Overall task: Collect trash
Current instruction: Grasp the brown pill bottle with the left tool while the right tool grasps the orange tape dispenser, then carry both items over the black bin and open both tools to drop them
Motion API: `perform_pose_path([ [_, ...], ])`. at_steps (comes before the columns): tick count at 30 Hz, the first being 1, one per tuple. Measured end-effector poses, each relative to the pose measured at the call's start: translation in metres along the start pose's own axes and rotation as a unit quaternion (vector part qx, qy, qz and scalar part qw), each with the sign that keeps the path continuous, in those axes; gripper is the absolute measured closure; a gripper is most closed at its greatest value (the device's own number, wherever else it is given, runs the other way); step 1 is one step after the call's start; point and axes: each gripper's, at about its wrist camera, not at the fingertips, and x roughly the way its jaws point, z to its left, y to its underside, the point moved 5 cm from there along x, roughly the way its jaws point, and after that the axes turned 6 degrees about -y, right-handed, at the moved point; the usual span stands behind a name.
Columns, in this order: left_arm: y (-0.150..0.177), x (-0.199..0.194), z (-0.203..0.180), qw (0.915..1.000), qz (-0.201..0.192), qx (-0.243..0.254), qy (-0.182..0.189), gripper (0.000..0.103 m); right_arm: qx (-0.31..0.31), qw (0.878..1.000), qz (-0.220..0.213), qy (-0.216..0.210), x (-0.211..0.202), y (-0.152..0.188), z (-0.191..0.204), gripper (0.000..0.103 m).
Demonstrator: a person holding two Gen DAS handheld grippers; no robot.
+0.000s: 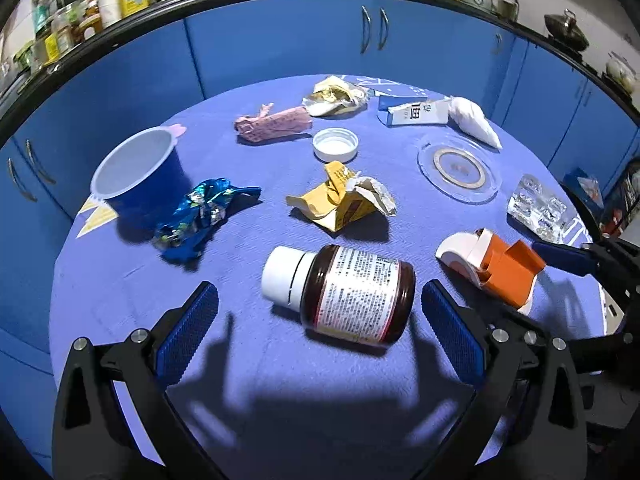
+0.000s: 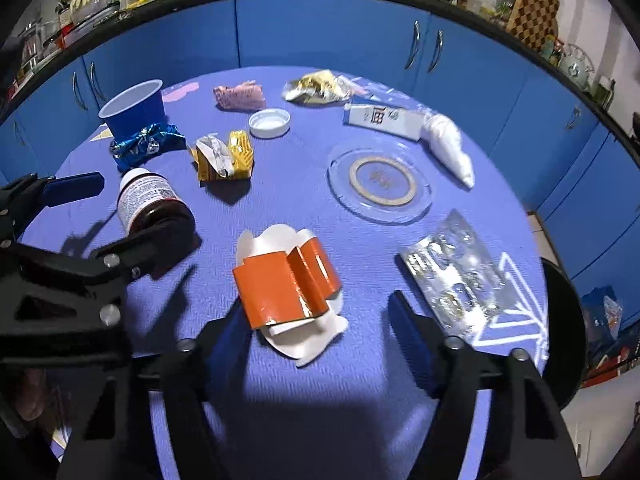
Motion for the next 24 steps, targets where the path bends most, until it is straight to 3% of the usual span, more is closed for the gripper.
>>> perform_pose_path([
  [1, 0.000, 0.002, 0.000, 1.0000, 0.001, -0.002, 0.004, 0.006, -0.002, 1.000, -0.001, -0.003, 0.001, -0.001, 0.001, 0.047],
  [3, -0.001, 0.007, 0.001, 0.9998, 0.011, -0.006, 0.017, 0.021, -0.004, 1.000, -0.001, -0.007, 0.002, -0.002, 0.003, 0.063],
  [4, -0.001, 0.010, 0.001, 0.9996, 0.017, -0.007, 0.020, 0.033, -0.005, 1.000, -0.002, -0.005, 0.002, -0.003, 0.004, 0.064],
  [7, -0.001, 0.012, 0.003, 0.9990, 0.022, -0.018, 0.035, 0.033, 0.002, 1.000, -0.006, -0.021, 0.000, -0.005, 0.003, 0.067],
  [14, -0.013, -0.006, 0.003, 0.9994, -0.009, -0.018, 0.026, 0.033, 0.005, 0.999, -0.033, -0.012, -0.019, -0.014, -0.003, 0.067],
  [24, -0.053, -0.026, -0.044, 0.9979, -0.047, 0.019, 0.041, 0.033, 0.048, 0.996, -0.070, 0.033, -0.054, -0.025, -0.059, 0.067],
])
